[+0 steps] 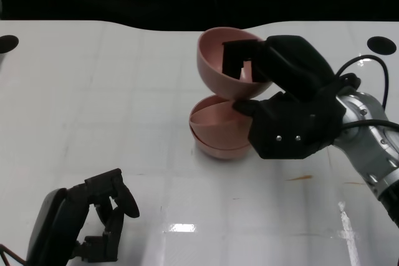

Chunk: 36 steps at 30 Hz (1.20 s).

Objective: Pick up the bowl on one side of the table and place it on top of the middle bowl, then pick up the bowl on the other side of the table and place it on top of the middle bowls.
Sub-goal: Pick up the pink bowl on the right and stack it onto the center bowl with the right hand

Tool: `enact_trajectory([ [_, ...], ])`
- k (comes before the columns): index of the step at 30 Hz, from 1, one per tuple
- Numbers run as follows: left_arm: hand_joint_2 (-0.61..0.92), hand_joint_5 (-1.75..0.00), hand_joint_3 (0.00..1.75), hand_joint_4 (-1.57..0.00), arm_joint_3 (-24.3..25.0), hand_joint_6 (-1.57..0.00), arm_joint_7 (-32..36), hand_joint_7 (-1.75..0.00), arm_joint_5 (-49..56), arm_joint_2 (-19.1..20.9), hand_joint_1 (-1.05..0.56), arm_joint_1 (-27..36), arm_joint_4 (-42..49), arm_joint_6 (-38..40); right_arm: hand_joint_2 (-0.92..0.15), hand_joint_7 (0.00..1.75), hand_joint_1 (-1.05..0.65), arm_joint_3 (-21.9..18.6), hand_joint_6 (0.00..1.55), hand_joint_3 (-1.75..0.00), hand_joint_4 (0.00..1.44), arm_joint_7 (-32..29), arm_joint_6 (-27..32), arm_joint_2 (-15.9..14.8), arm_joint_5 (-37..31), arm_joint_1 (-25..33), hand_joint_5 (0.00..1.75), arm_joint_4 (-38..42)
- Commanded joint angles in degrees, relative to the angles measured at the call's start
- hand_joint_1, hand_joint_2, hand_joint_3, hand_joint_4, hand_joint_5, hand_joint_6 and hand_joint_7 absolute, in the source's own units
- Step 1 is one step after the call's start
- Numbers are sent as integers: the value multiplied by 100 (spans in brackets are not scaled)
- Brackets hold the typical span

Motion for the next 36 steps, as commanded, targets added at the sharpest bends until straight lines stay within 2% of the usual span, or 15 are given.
enact_trajectory([
  [1, 28, -171, 155, -89, 5, -81, 12, -155, 46, 43, -3, 44, -102, 125, -34, 141, -10, 62, 84, -122, 91, 17, -225, -40, -4, -143, 175, 263],
  [7, 27, -172, 155, -89, -45, -80, -1, -154, 61, 45, -3, 38, -118, 137, -35, 133, -11, 158, 90, -122, 92, 240, -422, -87, 9, -142, 175, 569],
  [8, 27, -172, 155, -89, -49, -80, -15, -154, 51, 39, -3, 50, -141, 167, -35, 125, -11, 168, 91, -122, 92, 335, -385, -102, 24, -139, 171, 574],
  [10, 27, -172, 155, -89, -54, -80, 1, -154, 72, 38, -1, 52, -146, 165, -40, 94, -12, 183, 95, -116, 91, 467, -304, -137, 4, -125, 157, 521],
  [12, 27, -171, 155, -89, -58, -80, 8, -154, 72, 38, 0, 47, -128, 143, -51, 61, -14, 178, 97, -89, 85, 501, -248, -159, -43, -96, 151, 440],
  [13, 27, -171, 155, -89, -57, -80, 19, -154, 76, 37, 0, 45, -114, 123, -55, 50, -15, 162, 99, -79, 82, 491, -226, -162, -56, -76, 151, 406],
  [15, 27, -170, 156, -89, -56, -81, 27, -153, 74, 34, -1, 44, -98, 102, -74, 26, -21, 130, 100, -40, 77, 470, -207, -158, -55, -45, 144, 367],
  [16, 27, -170, 156, -89, -54, -81, 25, -153, 69, 37, -1, 44, -85, 92, -78, 20, -23, 116, 100, -30, 76, 462, -187, -164, -55, -29, 143, 336],
  [18, 27, -170, 156, -89, -50, -81, 15, -153, 51, 43, -1, 43, -65, 82, -89, 10, -34, 101, 98, -15, 73, 468, -168, -189, -51, -14, 127, 292],
  [21, 28, -170, 155, -89, -47, -81, 3, -152, 44, 55, -2, 47, -57, 88, -92, 4, -46, 114, 95, -17, 70, 509, -162, -271, -88, -2, 101, 200],
  [22, 28, -170, 155, -89, -44, -81, 13, -152, 55, 63, -2, 43, -44, 68, -92, 2, -51, 124, 92, -20, 70, 528, -160, -308, -109, 5, 84, 155],
  [25, 29, -170, 153, -88, -42, -80, -13, -152, 16, 67, -3, 48, -25, 61, -92, 0, -58, 118, 82, -24, 65, 555, -217, -392, -83, 70, 56, 43],
  [29, 30, -170, 152, -88, -36, -80, 34, -152, 87, 88, -3, 39, 3, 36, -92, 0, -65, 109, 67, -32, 52, 638, -151, -475, -73, 157, 42, -179],
  [36, 29, -171, 152, -88, -27, -80, 9, -153, 38, 73, -3, 37, 12, 26, -92, 0, -69, 58, 56, -38, 43, 813, 7, -599, -54, 301, 35, -624],
])
